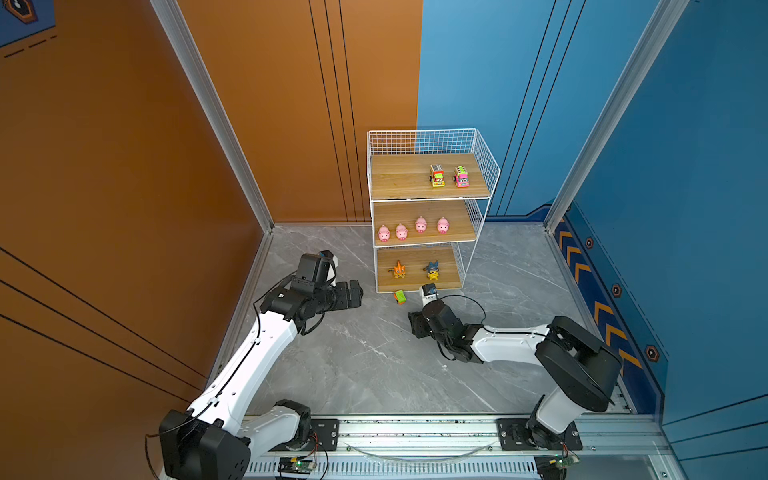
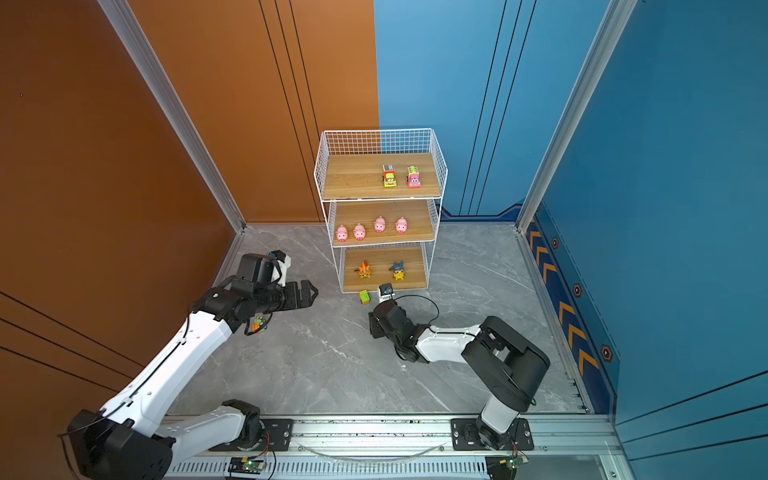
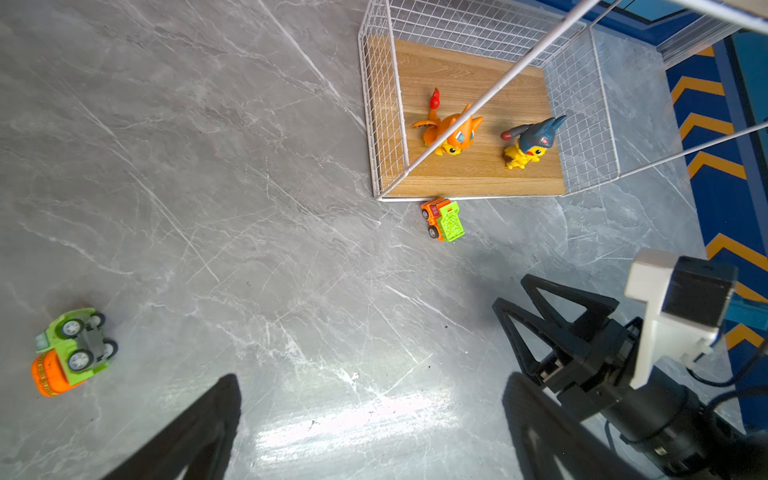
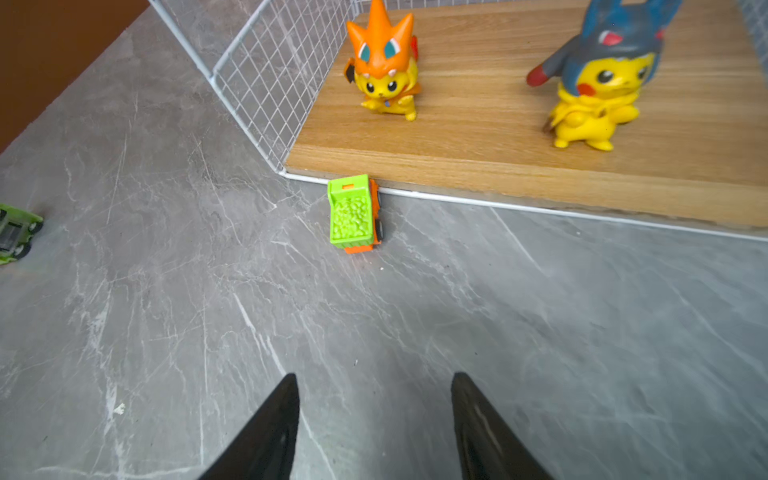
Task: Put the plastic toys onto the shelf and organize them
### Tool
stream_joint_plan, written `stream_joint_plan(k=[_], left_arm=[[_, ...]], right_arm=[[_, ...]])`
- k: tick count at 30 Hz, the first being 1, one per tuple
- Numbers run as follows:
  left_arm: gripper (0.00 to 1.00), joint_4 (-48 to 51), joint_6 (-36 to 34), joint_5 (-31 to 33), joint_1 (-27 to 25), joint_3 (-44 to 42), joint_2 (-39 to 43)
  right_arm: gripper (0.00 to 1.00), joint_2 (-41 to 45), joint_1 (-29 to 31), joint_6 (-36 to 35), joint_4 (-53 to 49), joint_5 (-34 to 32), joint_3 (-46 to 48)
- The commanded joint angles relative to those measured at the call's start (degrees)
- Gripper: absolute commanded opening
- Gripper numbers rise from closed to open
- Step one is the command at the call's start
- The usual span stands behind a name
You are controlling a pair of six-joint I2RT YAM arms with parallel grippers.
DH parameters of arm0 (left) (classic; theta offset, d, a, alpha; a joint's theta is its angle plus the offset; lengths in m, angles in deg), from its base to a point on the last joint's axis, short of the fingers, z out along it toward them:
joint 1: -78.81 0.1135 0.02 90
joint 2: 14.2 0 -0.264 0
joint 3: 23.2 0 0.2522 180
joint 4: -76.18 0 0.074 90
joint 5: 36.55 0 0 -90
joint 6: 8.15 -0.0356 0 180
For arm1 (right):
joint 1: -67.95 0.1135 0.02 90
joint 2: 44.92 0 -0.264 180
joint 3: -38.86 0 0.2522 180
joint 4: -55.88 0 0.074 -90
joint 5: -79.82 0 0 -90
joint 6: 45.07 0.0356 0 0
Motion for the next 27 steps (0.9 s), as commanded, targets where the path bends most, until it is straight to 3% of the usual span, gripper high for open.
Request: stream_joint_plan(k=[1, 13, 27], left_arm=[[1.0, 0.7, -1.3, -1.9, 1.5, -1.8, 0.8], [1.0, -0.5, -0.8, -4.9, 4.5, -2.7, 1.2], [1.0, -2.0, 0.1, -7.6, 7.5, -3.2, 0.8]], right_arm=[[0.6, -3.5, -0.9, -2.5, 6.3, 2.7, -2.5], [0.59, -13.8, -3.4, -4.4, 11.0, 6.2, -9.4], [0.59, -18.1, -2.4, -1.5, 15.1, 7.1, -11.8]])
